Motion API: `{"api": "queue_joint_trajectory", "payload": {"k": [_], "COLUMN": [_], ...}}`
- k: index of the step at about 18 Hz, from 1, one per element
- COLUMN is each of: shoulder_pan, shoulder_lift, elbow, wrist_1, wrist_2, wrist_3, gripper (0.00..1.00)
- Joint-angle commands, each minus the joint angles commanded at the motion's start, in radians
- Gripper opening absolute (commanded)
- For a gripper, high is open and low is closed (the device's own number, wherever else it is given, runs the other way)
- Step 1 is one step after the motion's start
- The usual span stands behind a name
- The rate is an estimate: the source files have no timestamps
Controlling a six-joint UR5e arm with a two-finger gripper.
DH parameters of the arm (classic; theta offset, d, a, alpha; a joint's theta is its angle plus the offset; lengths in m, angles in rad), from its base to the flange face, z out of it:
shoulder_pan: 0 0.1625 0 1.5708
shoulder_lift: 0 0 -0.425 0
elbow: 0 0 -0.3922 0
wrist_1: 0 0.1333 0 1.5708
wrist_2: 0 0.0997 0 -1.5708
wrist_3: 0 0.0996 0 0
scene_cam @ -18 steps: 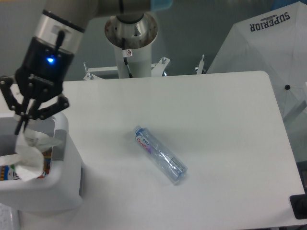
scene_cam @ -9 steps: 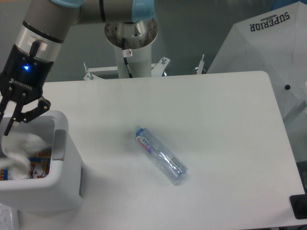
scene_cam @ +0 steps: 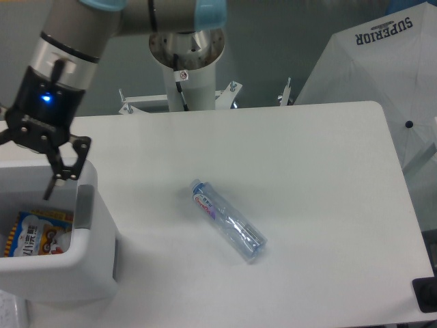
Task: Place the trash in the trash can
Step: 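Open the gripper to drop the tissue into the bin, then move the gripper over the clear plastic water bottle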
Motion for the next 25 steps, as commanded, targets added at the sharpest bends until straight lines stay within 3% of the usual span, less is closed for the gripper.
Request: {"api": "queue_joint_trajectory", "payload": {"k": [3,9,14,18,25], "shoulder_pan": [0.054,0.154,0.187,0.201,0.230], "shoulder_lift": [-0.041,-0.112,-0.130,-0.215,-0.232], "elbow": [0.040,0.045,0.006,0.015,-0.027], "wrist_1": [-0.002,-0.009,-0.043,-0.051,-0.095], "wrist_2": [0.000,0.034,0.152,0.187,0.306], "wrist_3": [-0.005,-0.009,-0.003,0.001,0.005], "gripper": [1.00,1.00,1.00,1.00,1.00]}}
